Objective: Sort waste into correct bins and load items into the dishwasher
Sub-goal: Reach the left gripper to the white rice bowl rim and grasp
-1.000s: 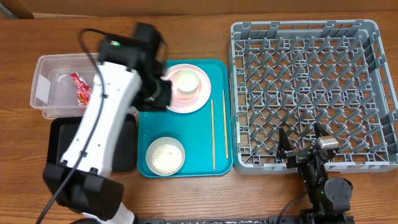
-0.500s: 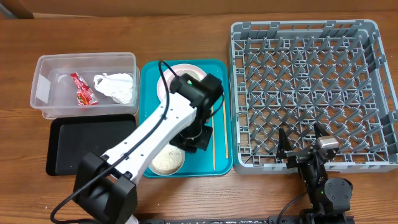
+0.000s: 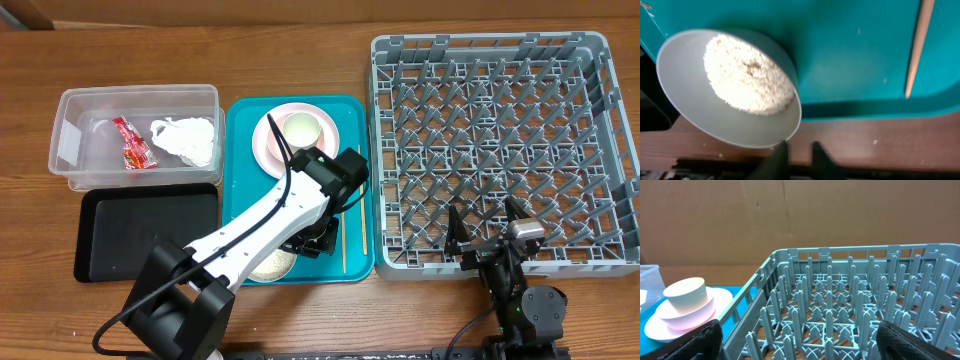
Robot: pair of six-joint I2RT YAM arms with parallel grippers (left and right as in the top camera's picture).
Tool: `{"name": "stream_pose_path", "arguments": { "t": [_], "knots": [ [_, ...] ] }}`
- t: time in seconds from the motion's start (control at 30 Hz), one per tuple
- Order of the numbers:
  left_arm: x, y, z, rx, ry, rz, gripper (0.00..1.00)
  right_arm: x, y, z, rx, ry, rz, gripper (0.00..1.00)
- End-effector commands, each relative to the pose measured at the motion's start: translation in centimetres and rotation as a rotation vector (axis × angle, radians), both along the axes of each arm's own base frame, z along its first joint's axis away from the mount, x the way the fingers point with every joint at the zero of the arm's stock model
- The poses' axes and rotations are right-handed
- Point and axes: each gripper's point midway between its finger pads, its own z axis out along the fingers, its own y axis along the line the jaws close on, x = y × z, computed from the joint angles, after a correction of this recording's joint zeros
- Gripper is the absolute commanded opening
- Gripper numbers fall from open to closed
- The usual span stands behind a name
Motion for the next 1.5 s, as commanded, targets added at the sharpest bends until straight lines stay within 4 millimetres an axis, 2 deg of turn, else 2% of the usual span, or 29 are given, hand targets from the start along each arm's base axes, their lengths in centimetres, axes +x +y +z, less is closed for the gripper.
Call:
{"name": "stream_pose_path", "arguments": {
  "t": [0.0,0.1,0.37,0.5,1.07,1.17,1.2,1.47],
  "knots": [
    [0.9,0.7,-0.2,0.030,-0.049,0.039,0.30,0.0,0.1,-0.2,-0.004,-0.003,0.002,1.00],
    [0.8,0.7,-0.8,0.028,-0.052,0.041,0.34,0.0,0.1,-0.2,-0.004,-0.003,0.002,1.00],
    [-0.3,0.6,-3.6,-0.007,-0.025,0.062,0.31,0.0,0.1,-0.2,-0.004,-0.003,0.002,1.00],
    [-0.7,0.8,-4.3,-0.005,-0.016,0.063,0.30,0.0,0.1,-0.2,-0.004,-0.003,0.002,1.00],
    [-0.9,1.2,-5.2,0.001,-0.019,0.061,0.22,0.0,0.1,-0.2,-0.004,-0.003,0.002,1.00],
    [-0.9,1.1,-5.2,-0.002,-0.022,0.061,0.06,0.0,0.1,-0.2,-0.004,-0.003,0.002,1.00],
    [-0.8,1.1,-5.3,-0.003,-0.024,0.061,0.04,0.0,0.1,-0.2,-0.004,-0.003,0.002,1.00],
    [-0.6,0.9,-5.0,-0.011,-0.032,0.062,0.04,0.0,0.1,-0.2,-0.004,-0.003,0.002,1.00]
  ]
}}
